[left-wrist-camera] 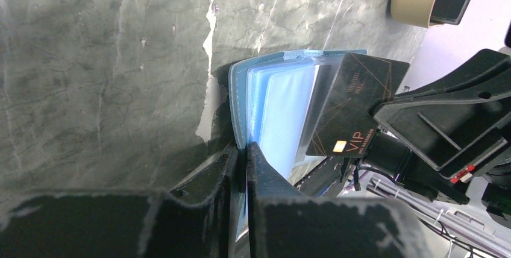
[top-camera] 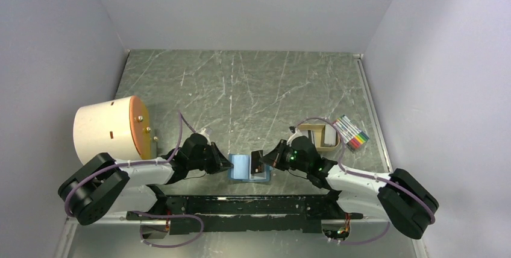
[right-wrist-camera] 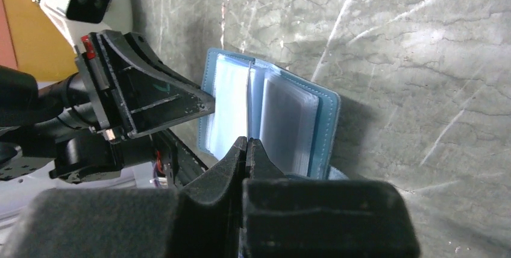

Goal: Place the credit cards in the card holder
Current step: Insert the credit card into the card holder.

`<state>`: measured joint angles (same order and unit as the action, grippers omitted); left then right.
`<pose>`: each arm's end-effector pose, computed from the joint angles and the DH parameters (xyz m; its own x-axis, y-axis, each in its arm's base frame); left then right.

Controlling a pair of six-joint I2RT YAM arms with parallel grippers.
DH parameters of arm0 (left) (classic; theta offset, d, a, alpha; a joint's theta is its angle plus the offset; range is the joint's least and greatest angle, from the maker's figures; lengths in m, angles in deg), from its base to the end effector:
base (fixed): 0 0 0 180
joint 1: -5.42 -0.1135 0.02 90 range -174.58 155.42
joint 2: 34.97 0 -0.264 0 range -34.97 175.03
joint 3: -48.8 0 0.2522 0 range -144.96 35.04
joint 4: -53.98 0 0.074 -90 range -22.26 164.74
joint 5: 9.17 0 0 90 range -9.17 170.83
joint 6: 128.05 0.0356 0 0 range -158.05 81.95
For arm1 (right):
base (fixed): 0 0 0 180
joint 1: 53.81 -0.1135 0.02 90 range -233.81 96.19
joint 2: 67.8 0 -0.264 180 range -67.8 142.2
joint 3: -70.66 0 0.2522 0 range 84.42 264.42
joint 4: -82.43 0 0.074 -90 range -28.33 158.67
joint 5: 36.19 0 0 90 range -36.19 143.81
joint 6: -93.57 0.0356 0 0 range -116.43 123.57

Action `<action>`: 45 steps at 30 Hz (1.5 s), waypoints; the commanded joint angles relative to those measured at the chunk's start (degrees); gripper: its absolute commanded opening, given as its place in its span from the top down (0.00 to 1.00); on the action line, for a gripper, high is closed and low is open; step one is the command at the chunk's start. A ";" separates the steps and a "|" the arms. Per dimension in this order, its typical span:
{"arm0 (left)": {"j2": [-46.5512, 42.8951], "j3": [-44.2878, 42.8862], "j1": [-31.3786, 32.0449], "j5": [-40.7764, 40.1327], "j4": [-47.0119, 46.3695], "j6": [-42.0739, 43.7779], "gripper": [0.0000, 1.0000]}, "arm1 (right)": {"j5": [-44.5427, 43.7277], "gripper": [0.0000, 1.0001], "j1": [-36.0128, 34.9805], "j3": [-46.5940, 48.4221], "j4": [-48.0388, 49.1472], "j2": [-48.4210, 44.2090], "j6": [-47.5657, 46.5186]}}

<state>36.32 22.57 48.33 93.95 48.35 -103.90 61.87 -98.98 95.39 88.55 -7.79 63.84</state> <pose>0.1391 -0.1403 0.1160 -0.9125 -0.3650 -0.1845 -0.1007 0.6376 -0.7638 0.1299 0.1378 0.1433 -0.8551 0.3594 -0.3737 -0.0927 0.6032 0.7922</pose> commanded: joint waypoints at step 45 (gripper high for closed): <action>0.52 -0.13 0.72 -1.47 0.89 0.72 0.91 | -4.27 1.00 -2.65 -8.88 19.67 4.90 9.63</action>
<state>36.41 22.35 48.64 93.86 49.09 -103.40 60.21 -101.25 87.49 108.04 -1.37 73.04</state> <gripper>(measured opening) 0.098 0.010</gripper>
